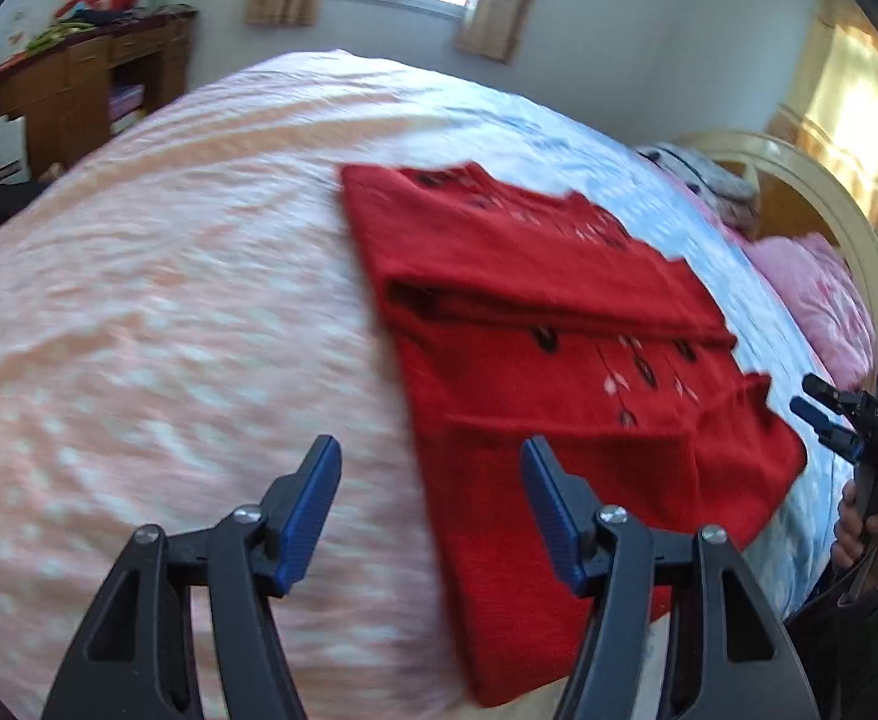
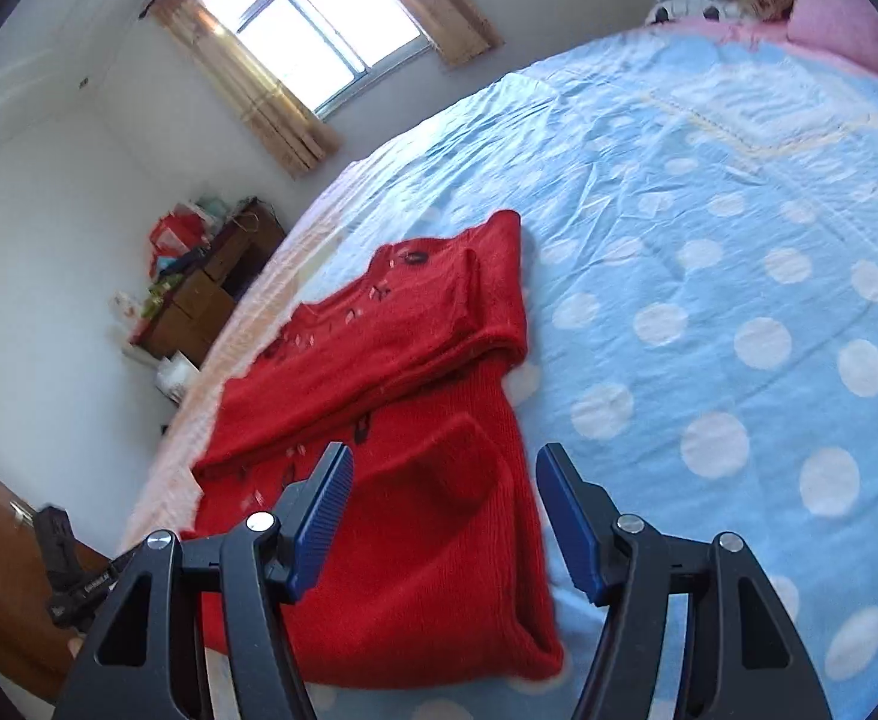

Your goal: Fold small clothes

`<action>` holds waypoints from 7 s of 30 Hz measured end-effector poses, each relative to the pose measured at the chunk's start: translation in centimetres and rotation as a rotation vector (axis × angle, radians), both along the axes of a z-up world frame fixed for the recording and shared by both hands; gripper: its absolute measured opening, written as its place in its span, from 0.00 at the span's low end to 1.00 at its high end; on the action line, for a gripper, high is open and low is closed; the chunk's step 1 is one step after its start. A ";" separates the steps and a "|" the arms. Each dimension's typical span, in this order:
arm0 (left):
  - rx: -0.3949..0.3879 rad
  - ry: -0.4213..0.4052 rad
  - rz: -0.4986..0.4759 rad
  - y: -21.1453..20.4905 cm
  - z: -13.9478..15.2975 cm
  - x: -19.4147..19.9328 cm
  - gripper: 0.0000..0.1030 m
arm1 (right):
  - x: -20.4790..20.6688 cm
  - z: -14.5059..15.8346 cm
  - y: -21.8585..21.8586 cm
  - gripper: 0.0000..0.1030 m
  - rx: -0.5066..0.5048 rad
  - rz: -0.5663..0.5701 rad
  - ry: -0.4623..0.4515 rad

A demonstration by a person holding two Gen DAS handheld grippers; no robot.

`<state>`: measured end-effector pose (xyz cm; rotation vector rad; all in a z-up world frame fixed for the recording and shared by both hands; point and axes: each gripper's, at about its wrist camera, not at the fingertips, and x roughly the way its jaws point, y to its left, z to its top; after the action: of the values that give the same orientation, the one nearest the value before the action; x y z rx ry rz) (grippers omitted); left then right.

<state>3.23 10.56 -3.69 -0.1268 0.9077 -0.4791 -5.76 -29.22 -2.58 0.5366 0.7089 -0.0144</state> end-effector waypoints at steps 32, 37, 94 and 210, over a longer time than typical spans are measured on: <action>-0.089 -0.085 -0.033 -2.1 -1.1 -2.1 0.26 | -1.7 -0.3 3.2 0.62 -0.173 0.041 0.043; -0.012 -0.101 -0.011 -3.1 -1.7 -2.1 0.33 | -0.8 -0.1 3.3 0.62 -0.242 0.052 0.046; -0.050 -0.076 -0.021 -3.4 -0.7 0.0 0.09 | 2.0 1.2 6.0 0.05 -0.442 0.080 0.032; 0.086 -0.136 0.110 -10.4 -1.5 13.0 0.98 | 17.9 0.3 0.9 0.32 -0.306 -0.038 0.017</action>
<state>16.23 0.11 -5.19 -0.0641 0.7826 -0.3418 12.11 -28.29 -2.26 0.2563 0.6981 -0.1606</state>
